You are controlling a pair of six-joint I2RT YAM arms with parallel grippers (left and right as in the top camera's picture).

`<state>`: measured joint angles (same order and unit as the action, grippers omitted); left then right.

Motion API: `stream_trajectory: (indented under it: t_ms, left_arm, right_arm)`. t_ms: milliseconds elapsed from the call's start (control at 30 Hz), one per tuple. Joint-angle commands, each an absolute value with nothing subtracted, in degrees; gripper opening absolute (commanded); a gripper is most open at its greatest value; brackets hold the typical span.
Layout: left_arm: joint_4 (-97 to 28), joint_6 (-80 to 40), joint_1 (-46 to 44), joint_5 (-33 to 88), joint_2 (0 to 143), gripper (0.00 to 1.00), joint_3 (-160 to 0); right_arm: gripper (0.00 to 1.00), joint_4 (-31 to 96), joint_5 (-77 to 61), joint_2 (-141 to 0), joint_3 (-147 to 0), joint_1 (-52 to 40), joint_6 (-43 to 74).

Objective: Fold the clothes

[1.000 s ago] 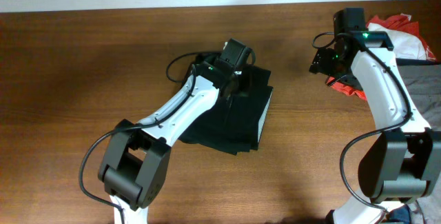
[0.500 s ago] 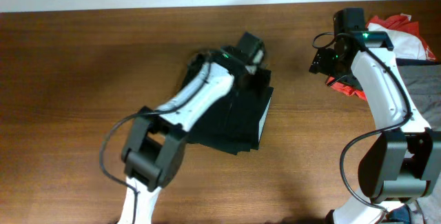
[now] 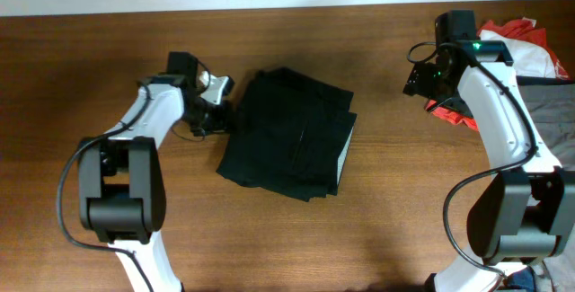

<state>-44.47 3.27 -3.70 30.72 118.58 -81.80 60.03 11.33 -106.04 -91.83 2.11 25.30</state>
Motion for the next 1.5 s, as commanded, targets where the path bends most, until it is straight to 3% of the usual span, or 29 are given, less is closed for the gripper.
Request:
stream_trajectory:
  t_ms: [0, 67, 100, 167, 233, 333, 400, 533, 600, 667, 767, 833, 933, 1033, 1200, 1300, 1467]
  left_arm:
    - [-42.2, 4.6, -5.3, 32.6, 118.4, 0.81, -77.8]
    - [-41.8, 4.6, -5.9, 32.6, 118.5, 0.72, -77.6]
    - [-41.8, 4.6, -5.9, 32.6, 118.5, 0.57, -77.6]
    - [-39.5, 2.8, -5.8, 30.4, 118.5, 0.13, -77.6]
    - [-37.9, -5.4, -4.8, 23.0, 118.5, 0.01, -78.3]
    - [-36.4, -13.5, 4.1, 14.3, 118.5, 0.01, -81.9]
    - [-34.1, -20.8, 14.6, 9.1, 118.5, 0.01, -83.2]
    - [-30.5, -33.6, 39.7, 9.3, 118.5, 0.02, -83.2]
    - [-30.9, -34.2, 47.9, 13.1, 118.5, 0.02, -83.2]
    - [-31.2, -41.4, 53.8, 15.2, 118.5, 0.26, -83.1]
    - [-31.2, -41.3, 50.7, 20.0, 118.5, 0.17, -83.1]
    - [-31.3, -42.7, 42.6, 20.1, 118.5, 0.01, -82.5]
    - [-26.6, -47.1, 32.7, 18.3, 119.2, 0.02, -82.2]
    - [-22.3, -46.9, 27.5, 6.5, 119.4, 0.03, -82.2]
    - [-18.4, -26.4, 28.7, 8.2, 126.7, 0.01, -82.2]
    - [-17.0, -4.0, 28.7, 16.8, 127.2, 0.01, -82.2]
    - [-24.3, 7.0, 32.0, 20.3, 127.6, 0.01, -82.2]
  right_arm:
    - [0.99, 60.0, 12.3, -105.5, -92.5, 2.3, 25.8]
    - [0.99, 60.0, 12.3, -105.5, -92.5, 2.3, 25.8]
    - [0.99, 60.0, 12.3, -105.5, -92.5, 2.3, 25.8]
    - [0.99, 60.0, 12.3, -105.5, -92.5, 2.3, 25.8]
    - [0.99, 60.0, 12.3, -105.5, -92.5, 2.3, 25.8]
    - [0.99, 60.0, 12.3, -105.5, -92.5, 2.3, 25.8]
    - [0.99, 60.0, 12.3, -105.5, -92.5, 2.3, 25.8]
    - [0.99, 60.0, 12.3, -105.5, -92.5, 2.3, 25.8]
    - [0.99, 60.0, 12.3, -105.5, -92.5, 2.3, 25.8]
    - [0.99, 60.0, 12.3, -105.5, -92.5, 2.3, 25.8]
    - [0.99, 60.0, 12.3, -105.5, -92.5, 2.3, 25.8]
    - [0.99, 60.0, 12.3, -105.5, -92.5, 2.3, 25.8]
    - [0.99, 60.0, 12.3, -105.5, -92.5, 2.3, 25.8]
    - [0.99, 60.0, 12.3, -105.5, -92.5, 2.3, 25.8]
    - [0.99, 60.0, 12.3, -105.5, -92.5, 2.3, 25.8]
    - [0.99, 60.0, 12.3, -105.5, -92.5, 2.3, 25.8]
    - [0.99, 60.0, 12.3, -105.5, -92.5, 2.3, 25.8]
